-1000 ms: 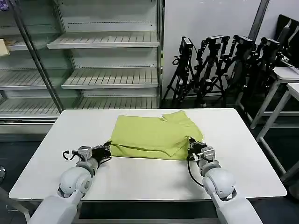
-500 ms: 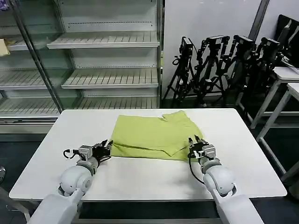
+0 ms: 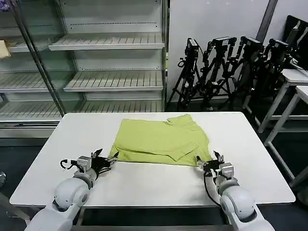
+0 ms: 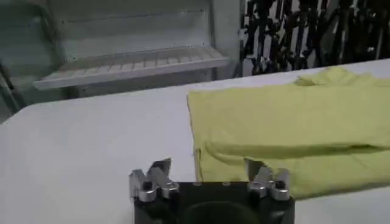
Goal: Fold and organize the clothes.
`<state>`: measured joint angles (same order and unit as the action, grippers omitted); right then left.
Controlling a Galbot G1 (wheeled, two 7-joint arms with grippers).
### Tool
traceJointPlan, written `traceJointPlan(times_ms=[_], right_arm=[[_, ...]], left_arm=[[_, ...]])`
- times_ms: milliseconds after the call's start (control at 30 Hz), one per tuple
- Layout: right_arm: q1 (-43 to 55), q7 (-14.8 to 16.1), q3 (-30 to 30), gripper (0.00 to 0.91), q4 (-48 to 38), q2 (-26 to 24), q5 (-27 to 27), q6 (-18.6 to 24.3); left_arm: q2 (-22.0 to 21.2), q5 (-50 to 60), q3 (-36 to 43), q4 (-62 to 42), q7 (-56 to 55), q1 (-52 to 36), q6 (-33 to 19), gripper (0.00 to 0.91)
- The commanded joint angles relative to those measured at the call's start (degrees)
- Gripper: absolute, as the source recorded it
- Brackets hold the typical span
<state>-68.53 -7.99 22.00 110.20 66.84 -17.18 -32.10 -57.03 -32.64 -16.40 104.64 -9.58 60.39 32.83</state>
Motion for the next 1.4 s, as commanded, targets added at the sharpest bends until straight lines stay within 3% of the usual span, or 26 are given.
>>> traceJointPlan(times_ms=[33, 567, 767, 1133, 1267, 1400], right_arm=[[-4.03, -0.48, 1.2, 0.0, 1.64, -0.35, 0.19, -0.14], [-2.35, -0.24, 0.87, 0.0, -0.62, -0.28, -1.38, -0.91], [-7.41, 0.07, 1.33, 0.0, 5.92, -0.92, 0.27, -0.48], [-22.65, 1.66, 4.11, 0.0, 15.73, -2.63, 5.14, 3.17], [-25.15, 1.75, 3.73, 0.0, 16.53, -2.36, 6.98, 6.99], [-26.19, 1.72, 3.18, 0.0, 17.27, -1.81, 7.82, 7.89]], left_arm=[[0.82, 0.43, -0.32, -1.03, 1.03, 1.87, 0.27, 0.01], [0.72, -1.45, -0.36, -1.5, 1.78, 2.38, 0.28, 0.01], [0.58, -0.93, -0.72, 0.14, 1.53, 3.83, 0.22, 0.01], [1.89, 1.11, -5.75, 18.52, -2.97, 22.57, 0.24, 0.01], [2.92, 1.28, -9.81, 21.26, -3.12, 29.13, 0.19, 0.01], [3.58, -0.06, -15.04, 22.99, -2.49, 35.68, -1.53, 0.01]])
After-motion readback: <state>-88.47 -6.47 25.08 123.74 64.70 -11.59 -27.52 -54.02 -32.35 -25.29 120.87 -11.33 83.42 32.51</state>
